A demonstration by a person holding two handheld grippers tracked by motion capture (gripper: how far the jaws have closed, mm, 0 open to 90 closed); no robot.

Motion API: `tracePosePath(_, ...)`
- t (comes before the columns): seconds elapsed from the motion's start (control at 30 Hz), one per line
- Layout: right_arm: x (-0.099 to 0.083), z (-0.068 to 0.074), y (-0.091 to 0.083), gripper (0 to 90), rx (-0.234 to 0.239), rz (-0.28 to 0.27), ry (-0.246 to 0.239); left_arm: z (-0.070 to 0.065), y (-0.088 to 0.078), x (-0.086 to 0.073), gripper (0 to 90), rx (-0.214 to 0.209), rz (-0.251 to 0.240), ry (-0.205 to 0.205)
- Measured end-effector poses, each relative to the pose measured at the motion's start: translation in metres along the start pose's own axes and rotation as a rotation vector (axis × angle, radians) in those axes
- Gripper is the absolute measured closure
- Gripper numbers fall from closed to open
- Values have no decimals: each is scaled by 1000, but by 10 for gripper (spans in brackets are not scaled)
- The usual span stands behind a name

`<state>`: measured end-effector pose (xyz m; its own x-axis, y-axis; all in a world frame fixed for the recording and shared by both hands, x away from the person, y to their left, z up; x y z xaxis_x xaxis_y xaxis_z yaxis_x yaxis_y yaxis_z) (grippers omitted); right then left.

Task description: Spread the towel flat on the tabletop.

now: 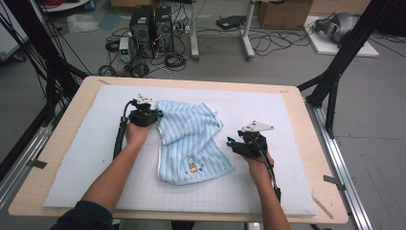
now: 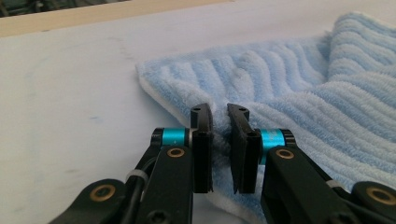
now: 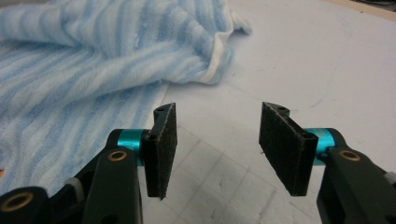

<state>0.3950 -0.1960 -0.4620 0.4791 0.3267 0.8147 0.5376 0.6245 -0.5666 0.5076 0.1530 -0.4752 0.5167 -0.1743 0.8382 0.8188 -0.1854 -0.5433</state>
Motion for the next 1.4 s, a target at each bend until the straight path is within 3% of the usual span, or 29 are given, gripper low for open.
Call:
tracePosePath(0.13,0,4,3,480,19,5,-6,20,-1,0,797,50,-11,-58)
tracePosePath(0.17,0,5,4,481,25,6,-8,21,-1,-1,766,45,-5,-70)
tracePosePath(0.23,0,6,6,481,27,14,-15,20,0,-3,597,23,9,-85)
tracePosePath(0.33,-2,8,9,481,33,26,-15,18,-3,-4,412,4,19,-86)
tracePosePath(0.47,-2,10,11,519,58,31,-16,19,-11,0,371,-37,7,-91)
tracePosePath(0.63,-4,25,24,603,153,61,-29,22,-25,0,374,-40,-27,-83)
tracePosePath(0.73,-10,30,36,664,160,129,-63,23,-30,-6,374,-48,-27,-85)
tracePosePath(0.83,-10,34,35,825,166,147,-83,21,-35,-12,375,-67,-26,-83)
tracePosePath(0.9,-11,35,32,859,157,167,-100,18,-39,-17,382,-77,-27,-73)
tracePosePath(1.03,-18,37,19,864,170,218,-93,13,-49,-23,385,-102,-29,-58)
tracePosePath(1.2,-32,40,-3,863,191,240,-79,6,-57,-29,387,-143,-18,-38)
tracePosePath(1.3,-38,40,-11,844,193,225,-67,-3,-61,-32,383,-190,2,-33)
tracePosePath(1.4,-36,38,-12,720,183,187,-61,-16,-68,-36,389,-228,-9,-28)
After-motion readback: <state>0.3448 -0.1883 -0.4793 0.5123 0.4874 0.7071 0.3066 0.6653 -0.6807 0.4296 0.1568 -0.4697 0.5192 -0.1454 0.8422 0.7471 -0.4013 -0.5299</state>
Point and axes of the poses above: each handheld gripper's, and its own axes: y roughly forward along the jaws, x roughly out of its top, z roughly to its left, the point moved 6 cm from there along y, roughly forward along the jaws, and after that the axes turned 12 degrees about x, right-handed, at the moved point
